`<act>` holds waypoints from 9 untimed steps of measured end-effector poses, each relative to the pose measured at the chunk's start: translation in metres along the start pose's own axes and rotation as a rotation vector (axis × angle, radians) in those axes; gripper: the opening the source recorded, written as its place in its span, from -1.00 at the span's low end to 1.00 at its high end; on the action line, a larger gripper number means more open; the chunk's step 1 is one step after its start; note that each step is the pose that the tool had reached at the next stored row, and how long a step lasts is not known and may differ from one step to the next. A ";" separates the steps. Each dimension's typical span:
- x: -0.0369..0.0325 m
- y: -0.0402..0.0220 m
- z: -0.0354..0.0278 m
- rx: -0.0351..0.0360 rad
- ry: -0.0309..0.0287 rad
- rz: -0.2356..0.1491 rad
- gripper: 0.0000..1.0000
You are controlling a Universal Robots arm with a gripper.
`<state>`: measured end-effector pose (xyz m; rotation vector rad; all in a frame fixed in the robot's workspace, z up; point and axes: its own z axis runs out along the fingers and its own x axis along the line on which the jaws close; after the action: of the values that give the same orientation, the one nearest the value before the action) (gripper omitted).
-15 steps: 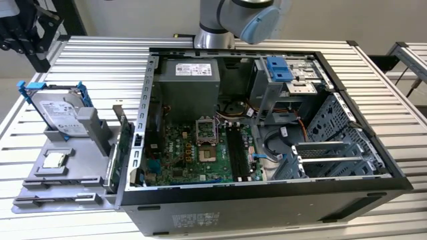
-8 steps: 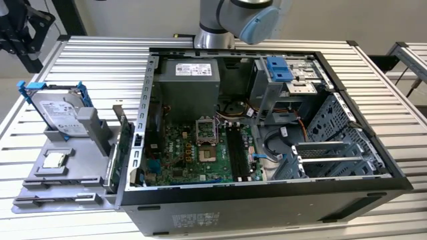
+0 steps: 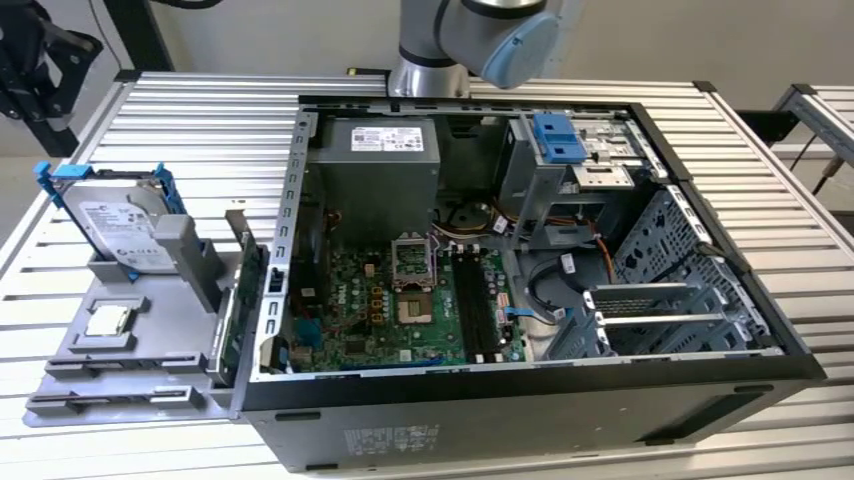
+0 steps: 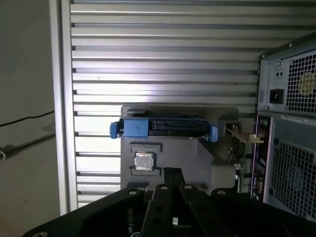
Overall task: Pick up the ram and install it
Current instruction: 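Reach for the ram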
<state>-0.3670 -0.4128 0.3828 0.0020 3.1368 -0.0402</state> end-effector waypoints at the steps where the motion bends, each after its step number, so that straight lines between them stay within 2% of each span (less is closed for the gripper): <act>1: 0.0009 -0.0046 0.0002 -0.0001 -0.0001 0.000 -1.00; 9: 0.0056 -0.0414 0.0017 0.0000 0.0000 0.000 -1.00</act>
<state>-0.3727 -0.4543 0.3821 0.0020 3.1368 -0.0401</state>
